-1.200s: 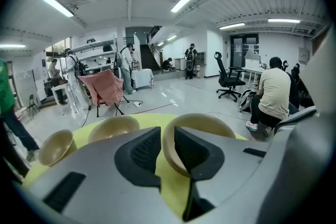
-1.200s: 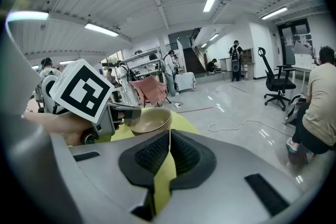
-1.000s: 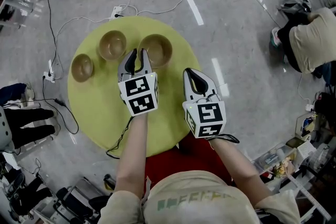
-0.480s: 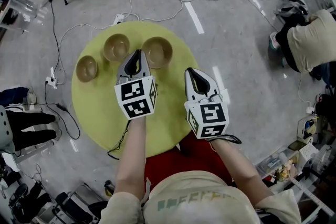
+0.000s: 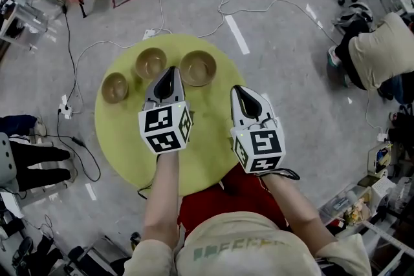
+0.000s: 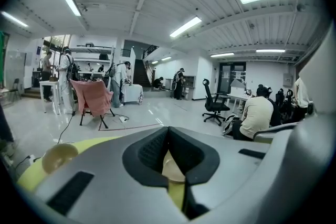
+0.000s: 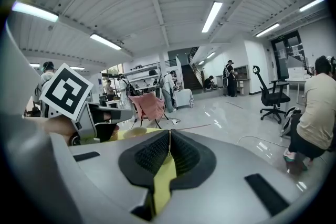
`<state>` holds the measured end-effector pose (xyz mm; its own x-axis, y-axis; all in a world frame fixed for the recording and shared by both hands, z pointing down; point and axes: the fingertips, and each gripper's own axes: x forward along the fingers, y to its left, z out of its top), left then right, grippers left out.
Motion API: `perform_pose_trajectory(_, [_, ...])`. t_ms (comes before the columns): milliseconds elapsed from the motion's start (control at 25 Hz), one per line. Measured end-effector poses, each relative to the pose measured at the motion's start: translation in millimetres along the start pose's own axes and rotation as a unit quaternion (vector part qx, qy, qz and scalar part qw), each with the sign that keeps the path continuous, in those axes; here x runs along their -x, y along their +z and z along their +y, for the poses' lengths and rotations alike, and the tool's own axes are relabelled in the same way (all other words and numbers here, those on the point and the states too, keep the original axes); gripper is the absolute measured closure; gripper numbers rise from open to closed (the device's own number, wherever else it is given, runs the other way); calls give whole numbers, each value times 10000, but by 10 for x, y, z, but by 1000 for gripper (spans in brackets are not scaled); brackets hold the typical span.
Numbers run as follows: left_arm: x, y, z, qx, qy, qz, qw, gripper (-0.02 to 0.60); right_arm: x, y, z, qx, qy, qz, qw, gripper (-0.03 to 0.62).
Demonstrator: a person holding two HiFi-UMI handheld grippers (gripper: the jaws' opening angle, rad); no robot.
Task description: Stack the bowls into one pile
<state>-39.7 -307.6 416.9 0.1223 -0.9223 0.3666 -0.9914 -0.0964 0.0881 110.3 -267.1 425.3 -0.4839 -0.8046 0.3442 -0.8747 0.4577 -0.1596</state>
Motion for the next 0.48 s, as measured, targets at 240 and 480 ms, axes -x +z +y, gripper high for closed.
perform_pose_trajectory(240, [298, 38, 81, 152, -143, -153, 9997, 558, 179, 52, 171, 37, -135, -134, 9998, 557])
perform_pose_trajectory(480, [613, 18, 83, 187, -302, -228, 9991, 558, 383, 91, 375, 124, -199, -268, 9994, 557])
